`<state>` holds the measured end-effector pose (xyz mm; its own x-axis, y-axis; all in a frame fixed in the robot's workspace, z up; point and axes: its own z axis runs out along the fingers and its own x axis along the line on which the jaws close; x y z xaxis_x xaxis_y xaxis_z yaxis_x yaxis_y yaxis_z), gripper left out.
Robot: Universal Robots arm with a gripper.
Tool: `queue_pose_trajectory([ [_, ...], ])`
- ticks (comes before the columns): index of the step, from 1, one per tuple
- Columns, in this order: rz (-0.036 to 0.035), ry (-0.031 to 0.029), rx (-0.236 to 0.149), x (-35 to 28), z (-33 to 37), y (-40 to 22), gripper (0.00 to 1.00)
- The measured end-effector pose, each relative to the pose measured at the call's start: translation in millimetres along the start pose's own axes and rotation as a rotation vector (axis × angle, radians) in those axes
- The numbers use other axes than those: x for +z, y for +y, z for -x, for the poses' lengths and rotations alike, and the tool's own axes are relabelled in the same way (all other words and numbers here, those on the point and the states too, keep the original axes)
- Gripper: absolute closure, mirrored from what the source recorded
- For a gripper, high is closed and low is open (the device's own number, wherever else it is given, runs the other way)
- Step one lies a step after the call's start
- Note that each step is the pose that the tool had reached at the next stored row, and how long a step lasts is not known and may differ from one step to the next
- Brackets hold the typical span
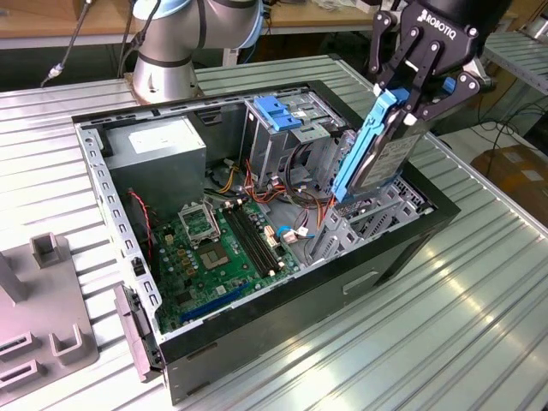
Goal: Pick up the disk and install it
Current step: 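Insert the disk into the insertion slot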
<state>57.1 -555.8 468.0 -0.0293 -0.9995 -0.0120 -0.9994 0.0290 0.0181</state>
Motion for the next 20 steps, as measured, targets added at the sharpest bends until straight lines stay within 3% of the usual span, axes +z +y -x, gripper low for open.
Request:
queue_pose_trajectory([
  [4, -0.0001, 0.0012, 0.001, 3.0, -4.4, -3.2, 0.63],
  [11, -0.0006, 0.0083, 0.002, 9.4, -6.0, -6.0, 0.63],
  [20, -0.0032, 0.0085, 0.001, 14.6, -6.7, -6.3, 0.63],
])
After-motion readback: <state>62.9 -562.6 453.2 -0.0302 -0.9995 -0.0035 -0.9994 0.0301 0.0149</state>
